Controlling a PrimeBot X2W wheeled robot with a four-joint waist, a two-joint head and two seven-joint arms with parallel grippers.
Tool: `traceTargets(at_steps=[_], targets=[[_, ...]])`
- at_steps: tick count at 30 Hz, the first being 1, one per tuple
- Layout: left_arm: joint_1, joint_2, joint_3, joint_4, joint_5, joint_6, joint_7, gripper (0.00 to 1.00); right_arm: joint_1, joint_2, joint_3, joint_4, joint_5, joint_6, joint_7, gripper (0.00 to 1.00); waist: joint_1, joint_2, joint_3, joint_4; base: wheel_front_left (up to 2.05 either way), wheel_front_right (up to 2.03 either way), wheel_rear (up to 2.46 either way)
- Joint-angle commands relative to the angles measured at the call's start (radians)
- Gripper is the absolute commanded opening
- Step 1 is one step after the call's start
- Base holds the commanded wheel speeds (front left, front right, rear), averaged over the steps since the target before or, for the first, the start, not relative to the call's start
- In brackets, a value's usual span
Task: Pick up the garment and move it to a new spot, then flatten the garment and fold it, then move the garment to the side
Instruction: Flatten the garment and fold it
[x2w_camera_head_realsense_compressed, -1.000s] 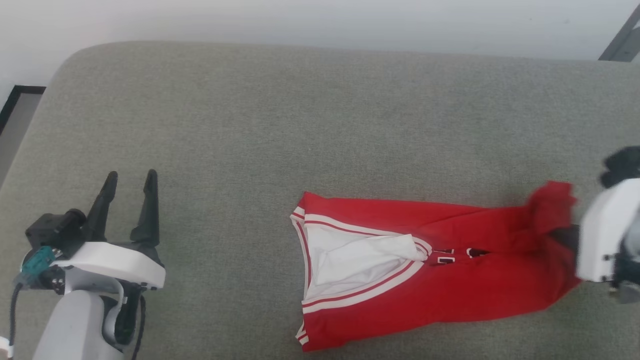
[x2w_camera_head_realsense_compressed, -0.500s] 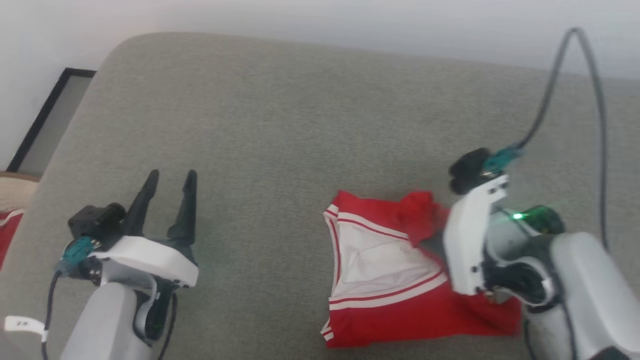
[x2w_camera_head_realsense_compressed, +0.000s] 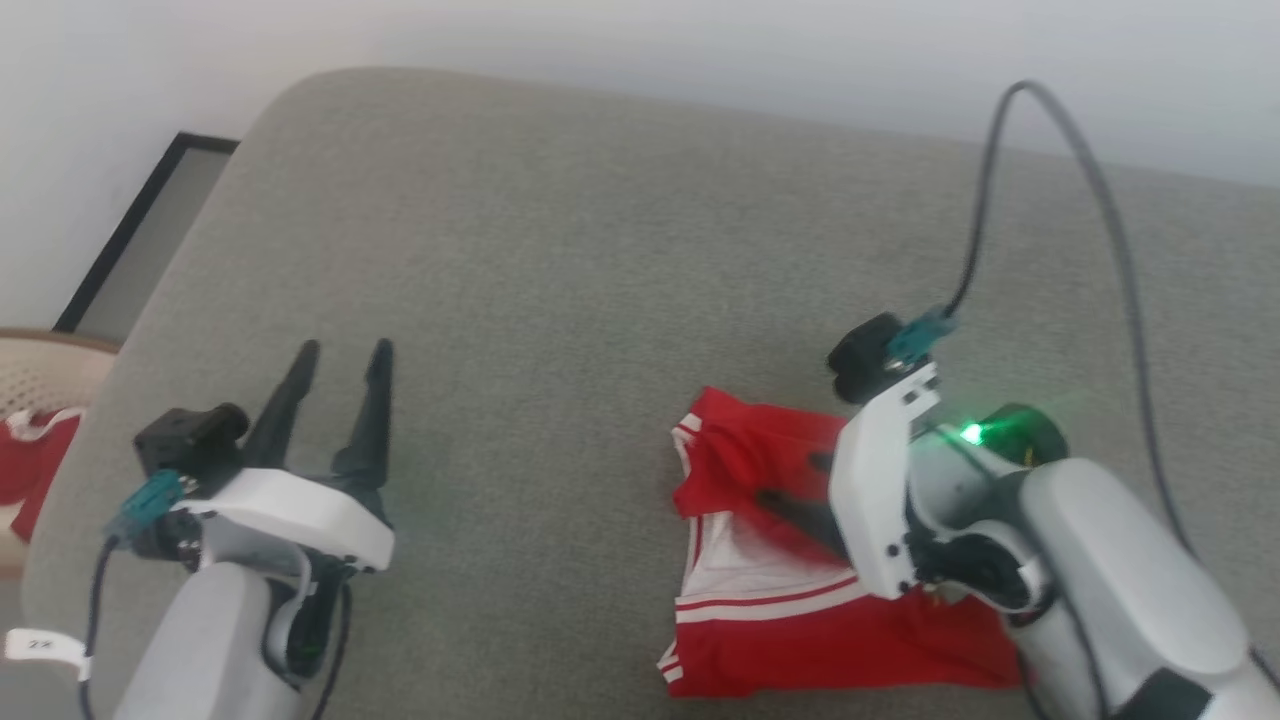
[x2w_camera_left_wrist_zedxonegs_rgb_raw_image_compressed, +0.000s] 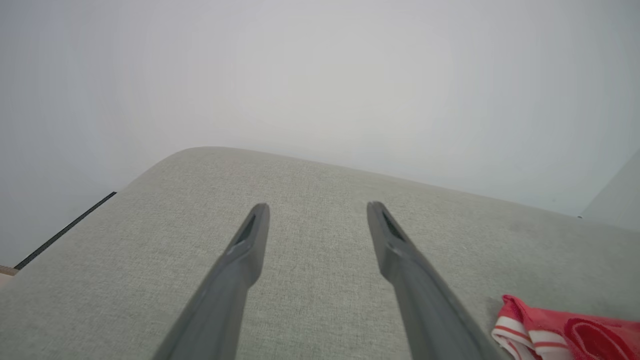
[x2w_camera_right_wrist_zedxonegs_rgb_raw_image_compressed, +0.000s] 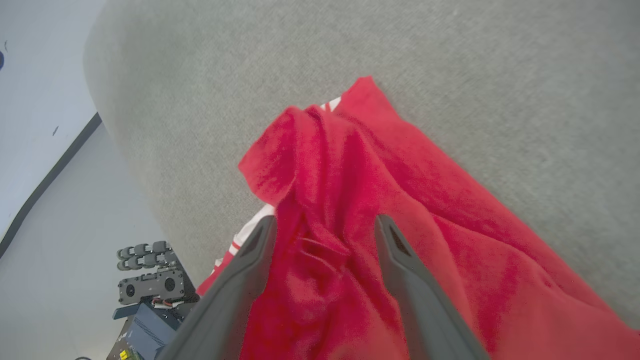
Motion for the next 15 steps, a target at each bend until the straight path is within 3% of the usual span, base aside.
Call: traceTargets(at_steps=[1, 7, 15], targets=[[0.016, 0.010, 0.011, -0.002, -0.015, -0.003, -0.004, 1.00, -0.006, -0.019, -0.006, -0.027, 0.021, 0.000, -0.014, 1.00, 0.0000, -0.0001, -0.013, -0.021, 0.00, 0.00, 0.00], [0.037, 0.032, 0.031, -0.022, -0.007, -0.003, -0.004, 1.00, 0.016, -0.081, -0.079, -0.100, 0.021, 0.000, -0.073, 1.00, 0.0000, -0.0001, -0.036, -0.067, 0.00, 0.00, 0.00], [0.087, 0.064, 0.063, -0.041, 0.012, -0.003, -0.004, 1.00, 0.107, -0.149, -0.228, -0.132, -0.012, 0.000, -0.280, 1.00, 0.0000, -0.0001, -0.082, -0.151, 0.00, 0.00, 0.00]])
